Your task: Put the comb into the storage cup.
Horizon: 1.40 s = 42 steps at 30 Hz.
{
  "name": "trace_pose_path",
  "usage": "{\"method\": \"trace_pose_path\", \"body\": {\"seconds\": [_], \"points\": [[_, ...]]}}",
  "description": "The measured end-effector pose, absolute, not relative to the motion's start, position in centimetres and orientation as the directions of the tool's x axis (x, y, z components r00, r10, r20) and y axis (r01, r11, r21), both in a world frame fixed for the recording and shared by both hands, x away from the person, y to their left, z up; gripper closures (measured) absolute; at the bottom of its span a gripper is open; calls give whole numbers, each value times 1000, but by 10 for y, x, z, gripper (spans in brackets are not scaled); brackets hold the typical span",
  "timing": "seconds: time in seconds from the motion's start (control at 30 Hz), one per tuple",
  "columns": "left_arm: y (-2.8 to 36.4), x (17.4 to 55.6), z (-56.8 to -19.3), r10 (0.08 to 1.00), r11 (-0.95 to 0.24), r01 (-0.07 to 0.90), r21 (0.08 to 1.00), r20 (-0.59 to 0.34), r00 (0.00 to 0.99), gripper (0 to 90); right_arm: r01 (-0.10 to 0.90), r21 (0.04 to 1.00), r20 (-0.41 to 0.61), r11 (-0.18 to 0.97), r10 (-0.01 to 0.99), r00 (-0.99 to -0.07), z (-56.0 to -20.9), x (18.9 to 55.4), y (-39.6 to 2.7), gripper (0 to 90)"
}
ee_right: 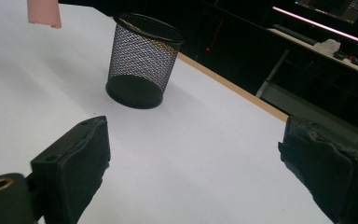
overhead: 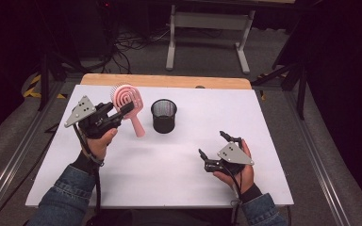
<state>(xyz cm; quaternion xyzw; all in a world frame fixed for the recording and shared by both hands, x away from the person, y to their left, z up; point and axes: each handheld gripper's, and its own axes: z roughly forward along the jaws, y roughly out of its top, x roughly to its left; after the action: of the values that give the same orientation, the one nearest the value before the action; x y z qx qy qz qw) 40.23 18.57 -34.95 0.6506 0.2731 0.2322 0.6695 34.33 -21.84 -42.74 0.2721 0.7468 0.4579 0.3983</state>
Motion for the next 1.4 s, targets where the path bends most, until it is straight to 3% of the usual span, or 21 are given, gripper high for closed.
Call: {"method": "trace_pose_path", "body": {"seconds": [0.67, 1.0, 1.4], "points": [[157, 443, -325, 682, -10, 29, 1000, -14, 731, 637, 42, 907, -332, 419, 774, -539, -427, 343, -220, 96], [137, 449, -311, 688, -54, -7, 999, 43, 725, 637, 28, 909, -339, 416, 776, -532, -427, 342, -220, 94], [145, 448, -294, 704, -54, -27, 998, 57, 708, 637, 31, 903, -347, 429, 769, -537, -428, 343, -219, 93]]}}
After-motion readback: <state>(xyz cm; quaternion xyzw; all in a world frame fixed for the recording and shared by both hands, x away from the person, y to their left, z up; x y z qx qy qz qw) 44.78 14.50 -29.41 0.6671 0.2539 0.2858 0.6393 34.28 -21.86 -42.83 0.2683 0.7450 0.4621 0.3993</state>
